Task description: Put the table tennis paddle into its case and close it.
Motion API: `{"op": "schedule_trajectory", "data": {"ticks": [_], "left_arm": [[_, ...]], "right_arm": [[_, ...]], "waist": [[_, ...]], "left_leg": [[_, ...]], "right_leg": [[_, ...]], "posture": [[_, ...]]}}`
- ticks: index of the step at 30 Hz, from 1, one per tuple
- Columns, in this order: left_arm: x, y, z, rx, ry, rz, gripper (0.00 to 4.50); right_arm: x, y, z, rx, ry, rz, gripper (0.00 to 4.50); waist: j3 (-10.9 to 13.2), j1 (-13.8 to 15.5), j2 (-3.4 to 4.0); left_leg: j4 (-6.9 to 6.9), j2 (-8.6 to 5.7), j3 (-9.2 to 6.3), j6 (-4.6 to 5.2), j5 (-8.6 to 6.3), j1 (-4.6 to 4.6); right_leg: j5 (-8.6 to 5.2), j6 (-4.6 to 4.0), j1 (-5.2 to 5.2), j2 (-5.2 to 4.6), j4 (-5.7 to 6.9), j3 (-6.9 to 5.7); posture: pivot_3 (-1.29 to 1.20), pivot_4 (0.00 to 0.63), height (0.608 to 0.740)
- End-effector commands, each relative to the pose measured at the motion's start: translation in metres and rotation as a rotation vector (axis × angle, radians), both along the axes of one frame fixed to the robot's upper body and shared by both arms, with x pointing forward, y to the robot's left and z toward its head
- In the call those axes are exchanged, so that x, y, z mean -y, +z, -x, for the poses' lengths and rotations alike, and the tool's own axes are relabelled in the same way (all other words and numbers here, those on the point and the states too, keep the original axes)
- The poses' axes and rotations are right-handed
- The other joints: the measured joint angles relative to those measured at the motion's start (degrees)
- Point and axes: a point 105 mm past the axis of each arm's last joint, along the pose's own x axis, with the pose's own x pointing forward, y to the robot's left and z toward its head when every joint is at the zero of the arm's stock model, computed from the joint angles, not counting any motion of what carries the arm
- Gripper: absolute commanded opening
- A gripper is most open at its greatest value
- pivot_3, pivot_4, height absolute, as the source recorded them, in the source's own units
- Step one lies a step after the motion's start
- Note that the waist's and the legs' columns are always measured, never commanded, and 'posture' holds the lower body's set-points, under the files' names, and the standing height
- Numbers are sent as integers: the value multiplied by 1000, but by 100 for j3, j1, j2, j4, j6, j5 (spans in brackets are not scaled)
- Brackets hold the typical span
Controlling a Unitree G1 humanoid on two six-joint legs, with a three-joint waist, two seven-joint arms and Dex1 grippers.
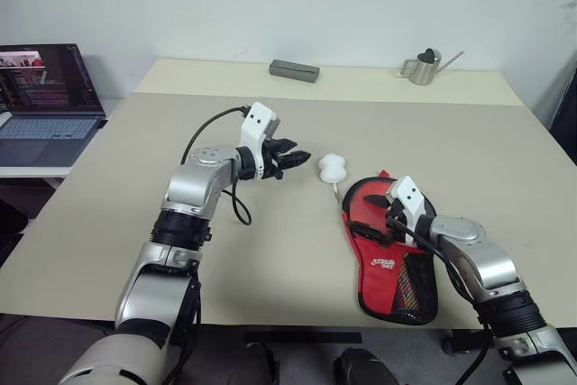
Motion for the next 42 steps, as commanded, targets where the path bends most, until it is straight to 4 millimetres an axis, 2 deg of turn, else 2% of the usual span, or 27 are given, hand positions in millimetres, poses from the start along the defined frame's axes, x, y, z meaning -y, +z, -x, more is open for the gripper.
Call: {"op": "schedule_trajectory", "data": {"ticks": [1, 2, 3, 11, 20, 27, 32, 35, 42], "left_arm": [[9, 11, -8, 54, -3, -14, 3919], [12, 9, -10, 53, -2, -19, 4308], [14, 7, -11, 54, -6, -23, 4412], [46, -8, -16, -4, -55, -25, 4412], [64, -26, -28, -56, -4, -57, 4412], [79, -36, -26, -85, -25, -59, 4412], [85, -39, -23, -93, -46, -56, 4412], [85, -42, -22, -94, -47, -58, 3931], [87, -48, -19, -112, -59, -53, 1652]], "right_arm": [[-2, -1, 1, -2, -3, 5, 4500], [-1, -2, 1, -2, -8, 3, 4500], [-1, -2, 1, -2, -11, 3, 4500], [-6, -5, 1, -6, -5, 3, 4500], [-7, -7, 0, -1, -27, -5, 4500], [8, -9, 1, -9, -89, 15, 4500], [29, -18, 7, -35, -145, 42, 4500], [36, -21, 11, -45, -170, 45, 4500], [47, -20, 18, -59, -208, 51, 4500]], "waist": [[0, 16, 0], [0, 16, 0], [0, 16, 0], [0, 11, -1], [0, 13, -1], [0, 18, -1], [0, 40, -1], [-1, 36, -2], [-1, 37, -2]], "left_leg": [[1, 0, -1, 0, 0, 0], [1, -1, -1, 0, 0, 1], [1, -1, -1, 0, 0, 1], [1, -3, 0, -1, 0, 3], [0, -6, 0, -1, 0, 4], [-1, -8, 1, -1, 0, 4], [-1, -11, 0, -2, 0, 3], [0, -12, -1, -2, 0, 6], [0, -12, -2, -2, 0, 18]], "right_leg": [[0, 0, 1, 0, 0, -1], [0, 1, 2, 0, 0, -2], [0, 1, 2, 0, 0, -2], [0, 1, 5, 0, -1, -3], [0, 2, 5, 0, -2, -2], [0, 2, 5, 0, -3, -3], [0, 3, 8, -3, -5, -5], [0, 3, 13, -4, -5, -6], [0, 5, 26, -4, -8, -8]], "posture": [[0, 150, 740], [0, 150, 740], [0, 150, 740], [0, 150, 740], [0, 150, 740], [0, 150, 740], [0, 150, 740], [0, 150, 740], [0, 150, 740]]}}
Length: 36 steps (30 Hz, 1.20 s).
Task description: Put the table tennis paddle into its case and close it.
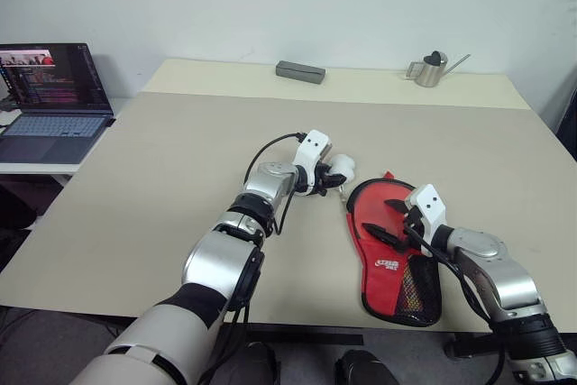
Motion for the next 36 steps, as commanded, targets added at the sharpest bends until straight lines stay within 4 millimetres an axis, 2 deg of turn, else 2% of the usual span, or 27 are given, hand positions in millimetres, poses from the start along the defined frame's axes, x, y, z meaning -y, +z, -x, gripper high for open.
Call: {"op": "schedule_trajectory", "data": {"ticks": [1, 5, 10, 18, 22, 29, 32, 36], "left_arm": [[8, 9, 0, 33, -24, 22, 1285], [9, 5, 2, 28, -31, 14, 12], [7, 11, -2, 54, -20, 15, 12], [4, 50, -10, 164, -60, 13, 12], [-5, 48, -14, 196, -47, -55, 12], [-32, 32, -26, 211, 105, -119, 12], [-35, 36, -30, 236, 157, -107, 12], [-28, 39, -32, 263, 182, -91, 12]], "right_arm": [[11, -15, 6, -75, -44, 26, 4500], [7, -17, 6, -77, -40, 32, 4500], [0, -22, 3, -86, -29, 41, 4500], [-1, -40, -3, -146, -29, 90, 4500], [-7, -43, -7, -154, -32, 89, 4500], [-18, -45, -3, -171, 3, 91, 4500], [-18, -45, 0, -182, 14, 90, 4500], [-13, -44, 4, -191, 16, 94, 4500]], "waist": [[0, 0, 0], [0, -1, 0], [-1, -14, -1], [0, -67, -2], [-3, -115, -5], [-5, -170, -9], [-6, -170, -10], [-6, -166, -10]], "left_leg": [[0, 0, 0, 0, 0, 1], [0, 0, 0, 0, 0, 8], [0, 1, 1, 0, 0, 13], [-3, 1, 7, 0, 0, 44], [-3, 1, 7, 0, 0, 57], [-3, 3, 6, 0, 0, 58], [-4, 5, 7, 0, 0, 58], [-5, 5, 8, -1, 0, 57]], "right_leg": [[0, 0, 1, 0, 0, 1], [-1, 1, 7, 0, 1, 0], [-2, 3, 10, 1, 1, 2], [-6, 22, 28, 4, 2, 19], [-1, 28, 36, 4, 1, 24], [1, 31, 35, 6, 1, 27], [1, 31, 33, 7, 1, 28], [1, 32, 33, 7, 0, 28]], "posture": [[0, 150, 740], [0, 150, 740], [0, 150, 740], [0, 150, 740], [0, 150, 740], [0, 150, 740], [0, 150, 740], [0, 150, 740]]}}
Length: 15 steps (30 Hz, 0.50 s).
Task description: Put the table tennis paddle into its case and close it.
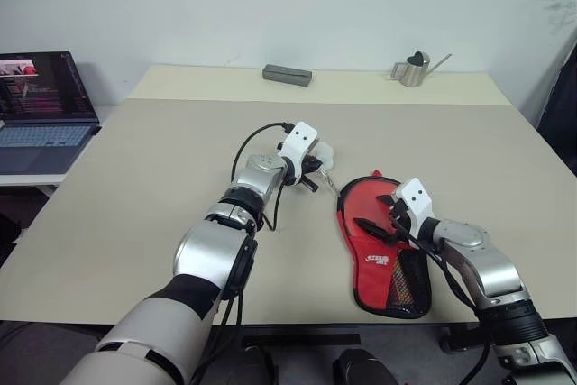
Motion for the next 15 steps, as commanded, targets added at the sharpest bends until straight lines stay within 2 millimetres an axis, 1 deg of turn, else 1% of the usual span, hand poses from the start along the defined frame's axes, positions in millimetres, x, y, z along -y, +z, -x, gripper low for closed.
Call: {"op": "schedule_trajectory", "data": {"ticks": [1, 10, 15], "left_arm": [[6, 28, -9, 111, 36, 25, 12], [29, 32, -7, 142, 36, 34, 12], [38, 44, -8, 171, 36, 49, 12]], "right_arm": [[8, -35, 17, -156, 1, 67, 4500], [18, -29, 30, -170, -4, 76, 4500], [23, -26, 37, -180, -21, 76, 4500]], "waist": [[0, 4, 0], [-1, 32, -2], [-1, 44, -2]], "left_leg": [[0, 0, 1, 0, 0, 0], [-12, -4, 2, -1, -1, -2], [-23, -5, 3, -2, -1, -6]], "right_leg": [[0, 0, 0, 0, -1, 0], [0, 0, 0, -2, -17, 1], [0, 0, 2, -3, -37, -1]], "posture": [[0, 150, 740], [0, 150, 740], [0, 150, 740]]}}
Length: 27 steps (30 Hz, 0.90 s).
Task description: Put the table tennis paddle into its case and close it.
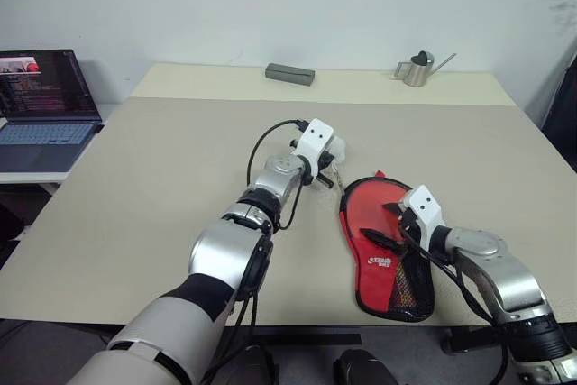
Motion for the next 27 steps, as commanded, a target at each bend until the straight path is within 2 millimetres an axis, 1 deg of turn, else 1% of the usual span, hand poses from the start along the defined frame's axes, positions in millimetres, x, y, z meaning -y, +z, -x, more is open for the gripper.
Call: {"op": "schedule_trajectory", "data": {"ticks": [1, 5, 9, 19, 23, 27], "left_arm": [[8, 37, -7, 109, 6, 34, 12], [16, 48, -7, 136, -4, 41, 12], [22, 53, -6, 159, -22, 22, 12], [35, 51, -2, 212, -62, -76, 12], [37, 54, -2, 239, -63, -105, 12], [32, 59, -5, 266, -34, -124, 12]], "right_arm": [[12, -28, 15, -142, -38, 46, 4500], [12, -28, 19, -150, -40, 47, 4500], [11, -28, 20, -154, -37, 51, 4500], [10, -31, 22, -160, -35, 53, 4500], [9, -31, 25, -162, -34, 50, 4500], [10, -31, 30, -167, -33, 53, 4500]], "waist": [[0, 3, 0], [0, 9, -1], [1, 9, -1], [1, 12, -1], [1, 14, -1], [1, 15, -1]], "left_leg": [[-2, 0, 0, 0, 0, -1], [-6, 0, 0, -2, -1, -5], [-7, 0, 0, -3, -2, -6], [-8, -1, 0, -4, -3, -6], [-10, -1, -1, -5, -3, -7], [-11, 0, -1, -6, -4, -8]], "right_leg": [[0, 0, 0, 0, -3, 0], [0, 0, 0, -1, -15, -2], [0, 0, 0, -1, -17, -2], [0, 0, 0, -1, -20, -2], [0, 0, 0, -1, -24, -2], [0, 0, 0, -1, -27, -2]], "posture": [[0, 150, 740], [0, 150, 740], [0, 150, 740], [0, 150, 740], [0, 150, 740], [0, 150, 740]]}}
